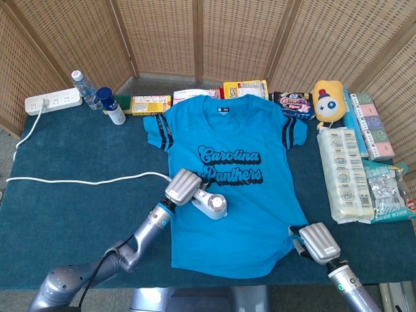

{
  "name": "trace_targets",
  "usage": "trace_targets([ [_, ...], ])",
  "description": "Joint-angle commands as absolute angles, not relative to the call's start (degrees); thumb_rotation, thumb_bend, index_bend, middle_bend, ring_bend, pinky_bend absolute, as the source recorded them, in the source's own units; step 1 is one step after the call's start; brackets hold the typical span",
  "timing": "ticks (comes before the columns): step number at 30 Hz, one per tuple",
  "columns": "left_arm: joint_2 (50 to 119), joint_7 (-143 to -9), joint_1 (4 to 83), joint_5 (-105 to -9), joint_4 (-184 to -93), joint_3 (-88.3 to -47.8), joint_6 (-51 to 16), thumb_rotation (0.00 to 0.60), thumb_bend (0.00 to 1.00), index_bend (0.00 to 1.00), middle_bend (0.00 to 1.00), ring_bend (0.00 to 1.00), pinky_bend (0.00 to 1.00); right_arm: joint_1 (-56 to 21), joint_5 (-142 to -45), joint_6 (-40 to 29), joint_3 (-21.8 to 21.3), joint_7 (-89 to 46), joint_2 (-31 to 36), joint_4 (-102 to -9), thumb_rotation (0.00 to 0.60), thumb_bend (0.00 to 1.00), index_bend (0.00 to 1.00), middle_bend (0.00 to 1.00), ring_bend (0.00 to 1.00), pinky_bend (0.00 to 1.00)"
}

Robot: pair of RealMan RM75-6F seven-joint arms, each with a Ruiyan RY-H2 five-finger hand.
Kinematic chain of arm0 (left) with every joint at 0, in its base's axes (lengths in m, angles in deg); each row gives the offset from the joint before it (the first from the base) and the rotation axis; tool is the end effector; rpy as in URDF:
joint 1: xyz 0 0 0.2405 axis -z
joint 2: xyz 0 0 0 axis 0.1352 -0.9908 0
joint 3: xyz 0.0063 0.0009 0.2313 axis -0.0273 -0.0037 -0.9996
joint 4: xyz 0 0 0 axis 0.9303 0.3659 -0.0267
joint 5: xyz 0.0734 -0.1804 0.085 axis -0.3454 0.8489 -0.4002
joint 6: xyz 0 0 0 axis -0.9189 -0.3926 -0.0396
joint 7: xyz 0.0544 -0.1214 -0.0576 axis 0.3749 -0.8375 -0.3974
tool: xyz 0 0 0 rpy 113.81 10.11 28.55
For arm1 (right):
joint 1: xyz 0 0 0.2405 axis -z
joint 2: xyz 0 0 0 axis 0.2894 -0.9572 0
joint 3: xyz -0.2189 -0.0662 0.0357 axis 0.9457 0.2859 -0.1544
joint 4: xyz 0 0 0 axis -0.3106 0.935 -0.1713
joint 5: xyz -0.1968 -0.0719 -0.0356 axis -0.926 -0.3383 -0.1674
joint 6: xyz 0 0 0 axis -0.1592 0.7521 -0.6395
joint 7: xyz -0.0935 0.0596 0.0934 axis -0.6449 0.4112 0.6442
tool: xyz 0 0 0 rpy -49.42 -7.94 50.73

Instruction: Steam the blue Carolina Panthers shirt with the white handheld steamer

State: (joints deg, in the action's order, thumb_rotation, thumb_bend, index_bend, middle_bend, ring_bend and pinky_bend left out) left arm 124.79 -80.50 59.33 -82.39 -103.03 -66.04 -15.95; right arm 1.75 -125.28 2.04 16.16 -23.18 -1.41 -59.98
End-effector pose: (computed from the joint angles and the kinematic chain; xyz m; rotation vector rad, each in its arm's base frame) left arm -0.0703 0.3389 -0.1241 -1.9347 -0.7209 -1.2659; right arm -0.2750 -0.1866 0.0241 1.8741 -0.9817 0.8480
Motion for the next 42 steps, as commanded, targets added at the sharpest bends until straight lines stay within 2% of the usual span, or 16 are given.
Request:
trace_targets([
  [1,125.8,-80.6,60.1,-81.2,-100.7,-64.9,-15.2,0.6,0.32,0.8,0.77,0.69,0.77,1.8,-125.2,2.0,16.2,-23.2,-1.4,-60.0,0.6,0.61,0.63,0.62,0.7,0.83],
  [8,127.5,-80.6,61.1,-79.0,-97.2,-62.8,-15.0,0.6,0.32,0.8,0.77,0.69,0.77,1.7,-125.0,1.8,16.0,-23.2,-1.6,-60.0,0.6,0.61,0.63,0.62,0.7,0.84],
  [14,127.8,-81.0,61.5,-78.6,-96.3,-62.7,-15.0,0.6,0.32,0.8,0.77,0.69,0.77,1.7,-124.9,1.6,16.0,-23.2,-1.6,-60.0,0.6,0.61,0.63,0.62,0.7,0.84],
  [42,121.7,-84.2,55.9,-85.7,-107.9,-72.1,-21.3,0.6,0.31,0.8,0.77,0.69,0.77,1.9,-125.0,1.6,16.2,-25.4,-1.7,-61.9,0.6,0.61,0.63,0.62,0.7,0.84],
])
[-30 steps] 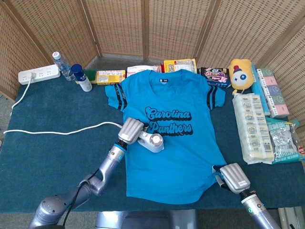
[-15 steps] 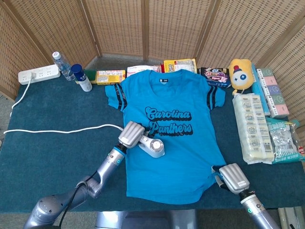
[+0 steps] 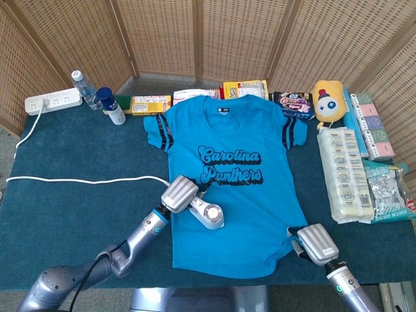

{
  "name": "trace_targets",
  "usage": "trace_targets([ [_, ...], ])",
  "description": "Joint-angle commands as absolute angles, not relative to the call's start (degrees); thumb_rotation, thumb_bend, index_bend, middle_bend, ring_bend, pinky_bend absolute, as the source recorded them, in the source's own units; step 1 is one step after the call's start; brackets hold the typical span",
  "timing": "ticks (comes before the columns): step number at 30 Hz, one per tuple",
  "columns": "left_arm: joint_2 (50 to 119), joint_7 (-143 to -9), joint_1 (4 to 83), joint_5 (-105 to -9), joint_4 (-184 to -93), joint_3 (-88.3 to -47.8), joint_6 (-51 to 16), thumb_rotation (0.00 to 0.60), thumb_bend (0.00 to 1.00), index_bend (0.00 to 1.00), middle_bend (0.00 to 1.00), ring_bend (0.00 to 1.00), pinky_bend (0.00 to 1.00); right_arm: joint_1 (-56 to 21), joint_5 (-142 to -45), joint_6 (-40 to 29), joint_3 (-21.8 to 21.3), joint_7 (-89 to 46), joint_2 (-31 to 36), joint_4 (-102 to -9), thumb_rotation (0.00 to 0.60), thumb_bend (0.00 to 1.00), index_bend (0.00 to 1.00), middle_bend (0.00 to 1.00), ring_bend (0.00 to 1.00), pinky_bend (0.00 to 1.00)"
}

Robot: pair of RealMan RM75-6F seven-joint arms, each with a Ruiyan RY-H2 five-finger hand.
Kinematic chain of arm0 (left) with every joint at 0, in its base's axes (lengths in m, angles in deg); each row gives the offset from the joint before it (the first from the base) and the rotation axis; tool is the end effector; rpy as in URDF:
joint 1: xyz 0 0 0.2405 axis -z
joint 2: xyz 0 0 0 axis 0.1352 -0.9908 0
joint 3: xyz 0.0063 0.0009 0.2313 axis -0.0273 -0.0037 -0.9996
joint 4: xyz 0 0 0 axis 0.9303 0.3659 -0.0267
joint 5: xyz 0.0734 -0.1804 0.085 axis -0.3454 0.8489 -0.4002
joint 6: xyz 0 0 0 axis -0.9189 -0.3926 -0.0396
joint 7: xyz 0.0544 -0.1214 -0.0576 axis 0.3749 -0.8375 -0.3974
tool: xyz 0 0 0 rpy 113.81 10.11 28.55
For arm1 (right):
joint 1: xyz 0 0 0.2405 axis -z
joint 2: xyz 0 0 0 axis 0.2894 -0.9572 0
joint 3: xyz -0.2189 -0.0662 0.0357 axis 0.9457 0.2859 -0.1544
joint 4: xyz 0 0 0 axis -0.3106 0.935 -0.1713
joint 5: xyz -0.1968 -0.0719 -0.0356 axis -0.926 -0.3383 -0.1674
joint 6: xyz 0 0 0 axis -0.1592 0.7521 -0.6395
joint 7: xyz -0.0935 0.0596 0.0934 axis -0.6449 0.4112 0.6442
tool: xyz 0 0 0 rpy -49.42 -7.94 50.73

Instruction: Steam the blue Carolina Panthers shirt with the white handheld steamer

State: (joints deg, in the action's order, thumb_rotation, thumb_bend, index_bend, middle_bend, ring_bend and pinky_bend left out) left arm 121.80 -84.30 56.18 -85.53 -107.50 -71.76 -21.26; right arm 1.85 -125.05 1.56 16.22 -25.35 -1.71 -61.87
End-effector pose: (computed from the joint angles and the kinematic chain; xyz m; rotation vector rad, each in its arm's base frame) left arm -0.0816 0.3152 -0.1187 -1.9906 -0.7234 -1.3523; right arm -0.2697 -0.1838 0.0221 1.8849 -0.9760 0.8380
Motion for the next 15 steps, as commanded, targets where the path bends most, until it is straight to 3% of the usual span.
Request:
trace_targets([
  [1,121.7,-84.2,55.7,-85.8,-108.1,-72.2,-21.3,0.6,0.31,0.8,0.77,0.69,0.77,1.9,-125.0,1.6,16.2,-25.4,-1.7,-61.9,0.6,0.61,0.63,0.62,0.7,0.84],
  [15,120.8,-84.8,54.0,-88.7,-112.7,-74.8,-23.4,0.6,0.31,0.8,0.77,0.69,0.77,2.0,-125.0,1.7,16.2,-25.3,-1.8,-61.8,0.6,0.61,0.64,0.62,0.7,0.84],
])
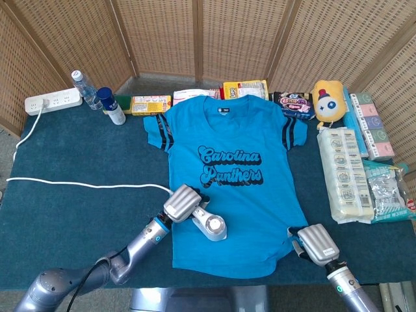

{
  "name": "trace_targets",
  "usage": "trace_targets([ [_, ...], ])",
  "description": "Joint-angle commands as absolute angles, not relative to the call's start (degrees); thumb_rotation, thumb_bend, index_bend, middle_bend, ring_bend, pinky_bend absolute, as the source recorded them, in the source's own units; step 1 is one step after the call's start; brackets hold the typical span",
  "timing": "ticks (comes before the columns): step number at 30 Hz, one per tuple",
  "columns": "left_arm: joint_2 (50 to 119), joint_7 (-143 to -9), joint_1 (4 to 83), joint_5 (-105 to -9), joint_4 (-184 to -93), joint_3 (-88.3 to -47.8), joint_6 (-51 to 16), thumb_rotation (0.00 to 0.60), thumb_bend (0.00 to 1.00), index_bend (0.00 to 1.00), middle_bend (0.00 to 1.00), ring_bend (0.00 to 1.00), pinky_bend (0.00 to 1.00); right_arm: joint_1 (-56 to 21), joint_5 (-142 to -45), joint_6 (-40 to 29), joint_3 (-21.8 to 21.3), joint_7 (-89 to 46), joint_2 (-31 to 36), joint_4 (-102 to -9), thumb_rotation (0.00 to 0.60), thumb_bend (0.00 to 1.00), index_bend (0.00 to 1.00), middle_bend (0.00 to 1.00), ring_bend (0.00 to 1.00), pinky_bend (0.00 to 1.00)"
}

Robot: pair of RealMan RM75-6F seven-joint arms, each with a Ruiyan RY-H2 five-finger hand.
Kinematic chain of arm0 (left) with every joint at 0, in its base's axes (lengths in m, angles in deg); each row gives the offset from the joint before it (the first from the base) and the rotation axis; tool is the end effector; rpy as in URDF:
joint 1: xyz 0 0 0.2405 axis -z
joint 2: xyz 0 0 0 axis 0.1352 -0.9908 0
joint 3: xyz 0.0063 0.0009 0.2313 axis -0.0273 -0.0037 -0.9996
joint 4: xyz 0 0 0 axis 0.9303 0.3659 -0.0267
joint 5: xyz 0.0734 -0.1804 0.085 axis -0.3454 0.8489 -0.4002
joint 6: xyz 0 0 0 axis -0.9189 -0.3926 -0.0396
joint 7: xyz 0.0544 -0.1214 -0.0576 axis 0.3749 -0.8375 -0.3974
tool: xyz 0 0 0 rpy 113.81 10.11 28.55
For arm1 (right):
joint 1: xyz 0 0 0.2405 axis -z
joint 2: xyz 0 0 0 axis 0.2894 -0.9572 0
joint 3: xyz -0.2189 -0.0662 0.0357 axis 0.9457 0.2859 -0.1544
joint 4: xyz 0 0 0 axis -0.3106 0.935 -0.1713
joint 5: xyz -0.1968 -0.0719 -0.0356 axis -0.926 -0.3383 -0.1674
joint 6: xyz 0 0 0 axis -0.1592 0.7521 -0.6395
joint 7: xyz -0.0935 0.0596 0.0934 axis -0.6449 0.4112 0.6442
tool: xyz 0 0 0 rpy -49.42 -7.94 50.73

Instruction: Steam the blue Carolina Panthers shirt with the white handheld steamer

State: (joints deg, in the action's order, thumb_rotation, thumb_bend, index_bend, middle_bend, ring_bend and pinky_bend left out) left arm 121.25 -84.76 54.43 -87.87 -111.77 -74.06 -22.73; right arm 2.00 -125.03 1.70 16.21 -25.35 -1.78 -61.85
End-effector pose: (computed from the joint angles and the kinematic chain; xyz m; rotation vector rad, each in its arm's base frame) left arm -0.0778 0.2913 -0.1247 -2.0452 -0.7573 -1.4035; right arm -0.2704 -0.1833 0.0228 1.8813 -0.9757 0.8371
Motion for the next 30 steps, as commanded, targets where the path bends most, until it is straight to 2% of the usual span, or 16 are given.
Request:
trace_targets([
  [1,120.6,-84.8,53.9,-88.9,-113.1,-75.0,-23.5,0.6,0.31,0.8,0.77,0.69,0.77,2.0,-125.0,1.7,16.2,-25.4,-1.8,-61.8,0.6,0.61,0.64,0.62,0.7,0.84],
  [13,119.6,-84.4,52.6,-90.8,-114.5,-76.8,-24.3,0.6,0.31,0.8,0.77,0.69,0.77,2.1,-125.0,1.7,16.2,-25.3,-1.7,-61.7,0.6,0.61,0.64,0.62,0.7,0.84],
  [30,121.2,-83.6,54.3,-87.6,-106.9,-72.6,-20.7,0.6,0.31,0.8,0.77,0.69,0.74,1.9,-124.9,1.4,16.1,-25.2,-1.7,-61.7,0.6,0.61,0.64,0.62,0.7,0.84],
])
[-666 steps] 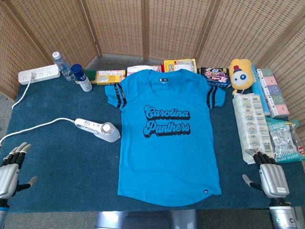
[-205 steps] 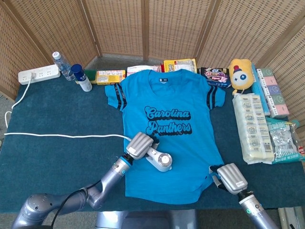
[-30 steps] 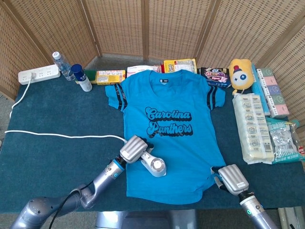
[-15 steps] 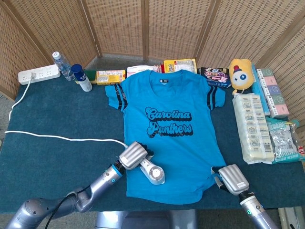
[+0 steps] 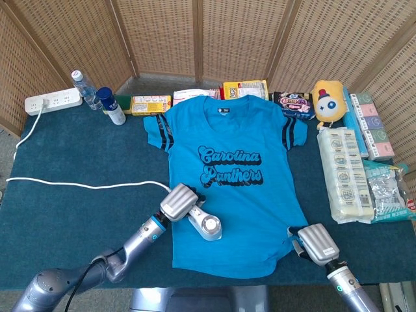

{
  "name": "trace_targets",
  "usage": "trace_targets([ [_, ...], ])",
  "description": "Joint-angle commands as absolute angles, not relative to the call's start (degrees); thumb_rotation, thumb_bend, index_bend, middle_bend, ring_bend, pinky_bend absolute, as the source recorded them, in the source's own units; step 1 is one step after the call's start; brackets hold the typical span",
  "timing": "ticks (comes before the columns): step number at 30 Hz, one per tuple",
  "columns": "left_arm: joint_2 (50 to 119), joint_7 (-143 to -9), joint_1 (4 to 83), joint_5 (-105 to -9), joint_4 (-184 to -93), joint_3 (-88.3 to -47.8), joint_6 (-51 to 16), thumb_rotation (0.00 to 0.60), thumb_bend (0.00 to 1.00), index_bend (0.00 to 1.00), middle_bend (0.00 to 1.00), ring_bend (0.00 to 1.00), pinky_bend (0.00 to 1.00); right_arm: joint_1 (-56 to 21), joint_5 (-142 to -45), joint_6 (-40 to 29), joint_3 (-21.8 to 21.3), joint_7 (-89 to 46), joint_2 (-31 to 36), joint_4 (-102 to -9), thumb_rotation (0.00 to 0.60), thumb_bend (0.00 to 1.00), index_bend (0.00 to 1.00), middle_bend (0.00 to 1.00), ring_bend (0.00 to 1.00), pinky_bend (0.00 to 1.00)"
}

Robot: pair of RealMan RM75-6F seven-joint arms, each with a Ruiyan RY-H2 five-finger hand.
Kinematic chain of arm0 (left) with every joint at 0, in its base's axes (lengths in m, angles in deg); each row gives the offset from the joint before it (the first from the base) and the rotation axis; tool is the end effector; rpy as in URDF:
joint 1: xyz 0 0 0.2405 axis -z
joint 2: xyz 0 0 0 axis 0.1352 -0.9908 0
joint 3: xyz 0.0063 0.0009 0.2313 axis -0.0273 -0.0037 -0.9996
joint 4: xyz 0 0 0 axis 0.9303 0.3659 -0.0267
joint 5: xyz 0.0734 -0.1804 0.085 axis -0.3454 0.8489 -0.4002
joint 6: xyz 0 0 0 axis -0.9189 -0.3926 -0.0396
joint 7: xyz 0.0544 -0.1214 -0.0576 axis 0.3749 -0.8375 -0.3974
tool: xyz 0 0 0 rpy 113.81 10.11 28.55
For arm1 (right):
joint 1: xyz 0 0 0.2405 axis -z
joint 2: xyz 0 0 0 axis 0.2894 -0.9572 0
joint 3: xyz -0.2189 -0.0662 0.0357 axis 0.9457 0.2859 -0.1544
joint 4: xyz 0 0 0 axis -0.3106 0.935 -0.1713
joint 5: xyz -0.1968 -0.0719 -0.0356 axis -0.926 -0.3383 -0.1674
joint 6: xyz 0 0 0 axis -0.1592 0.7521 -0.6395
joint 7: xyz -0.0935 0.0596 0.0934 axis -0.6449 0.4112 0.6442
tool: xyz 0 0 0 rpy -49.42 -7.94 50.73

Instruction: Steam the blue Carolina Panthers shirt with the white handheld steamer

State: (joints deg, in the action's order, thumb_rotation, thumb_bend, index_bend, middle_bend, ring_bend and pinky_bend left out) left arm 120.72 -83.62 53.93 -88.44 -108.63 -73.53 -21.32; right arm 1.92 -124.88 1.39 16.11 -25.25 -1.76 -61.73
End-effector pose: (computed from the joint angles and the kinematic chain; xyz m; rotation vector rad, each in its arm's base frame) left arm -0.0925 0.3034 -0.1208 -2.0452 -0.6944 -1.3232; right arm -0.2711 -0.1842 0.0225 1.8815 -0.9786 0.8330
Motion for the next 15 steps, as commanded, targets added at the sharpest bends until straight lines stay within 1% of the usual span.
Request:
trace_targets([
  [1,121.4,-83.7,54.5,-87.3,-106.1,-72.2,-20.5,0.6,0.31,0.8,0.77,0.69,0.74,1.9,-124.9,1.4,16.1,-25.2,-1.7,-61.7,0.6,0.61,0.64,0.62,0.7,0.84],
  [8,122.5,-83.6,55.5,-85.2,-101.9,-69.9,-19.1,0.6,0.31,0.8,0.77,0.69,0.74,1.9,-124.9,1.3,16.1,-25.0,-1.7,-61.5,0.6,0.61,0.64,0.62,0.7,0.84],
  [15,123.3,-83.5,56.2,-83.8,-99.6,-68.4,-18.7,0.6,0.31,0.8,0.77,0.69,0.74,1.9,-124.8,1.3,16.1,-24.8,-1.8,-61.4,0.6,0.61,0.64,0.62,0.7,0.84],
])
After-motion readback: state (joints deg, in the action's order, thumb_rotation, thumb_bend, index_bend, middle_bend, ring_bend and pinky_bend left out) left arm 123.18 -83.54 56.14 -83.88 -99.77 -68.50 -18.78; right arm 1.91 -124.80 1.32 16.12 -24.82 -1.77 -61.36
